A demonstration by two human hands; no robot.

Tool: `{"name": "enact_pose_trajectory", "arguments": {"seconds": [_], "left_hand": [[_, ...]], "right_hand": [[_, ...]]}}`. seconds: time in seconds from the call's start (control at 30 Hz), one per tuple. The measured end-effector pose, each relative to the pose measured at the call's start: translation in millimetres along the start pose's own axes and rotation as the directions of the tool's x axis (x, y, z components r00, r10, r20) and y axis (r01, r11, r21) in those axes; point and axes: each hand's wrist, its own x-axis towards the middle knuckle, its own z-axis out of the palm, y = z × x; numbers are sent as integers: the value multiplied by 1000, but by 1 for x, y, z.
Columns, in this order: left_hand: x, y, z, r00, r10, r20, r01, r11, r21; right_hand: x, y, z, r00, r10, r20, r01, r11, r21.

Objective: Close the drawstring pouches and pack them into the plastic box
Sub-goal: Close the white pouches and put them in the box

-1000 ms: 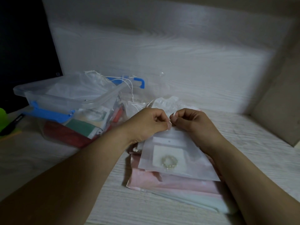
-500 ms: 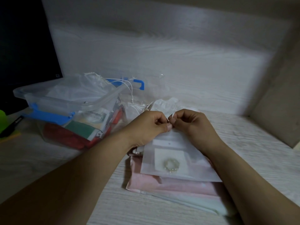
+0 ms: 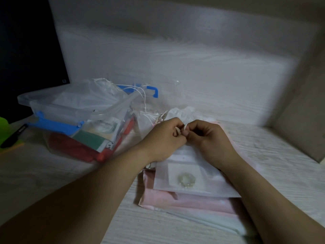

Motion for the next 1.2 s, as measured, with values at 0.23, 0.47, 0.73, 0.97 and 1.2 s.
{"name": "enact_pose_trajectory", "arguments": {"seconds": [0.23, 0.47, 0.73, 0.97, 1.2], "left_hand": [[1, 0, -2, 1000, -3, 15, 2, 1000, 29], [-1, 3, -17, 991, -36, 132, 56, 987, -152], [-6, 9, -20, 976, 26, 218, 40, 955, -294], [-9, 12, -24, 965, 72, 250, -4, 965, -262], [-8, 6, -30, 966, -28, 258, 129, 914, -385]], "right_hand": [[1, 2, 0, 999, -32, 14, 31, 999, 30], [0, -1, -3, 998, 62, 11, -63, 973, 223], [-2, -7, -4, 963, 213, 165, -268, 821, 505], [-3, -6, -3, 957, 204, 207, -285, 797, 532], [-3, -11, -10, 975, 206, 88, -221, 817, 533]]}}
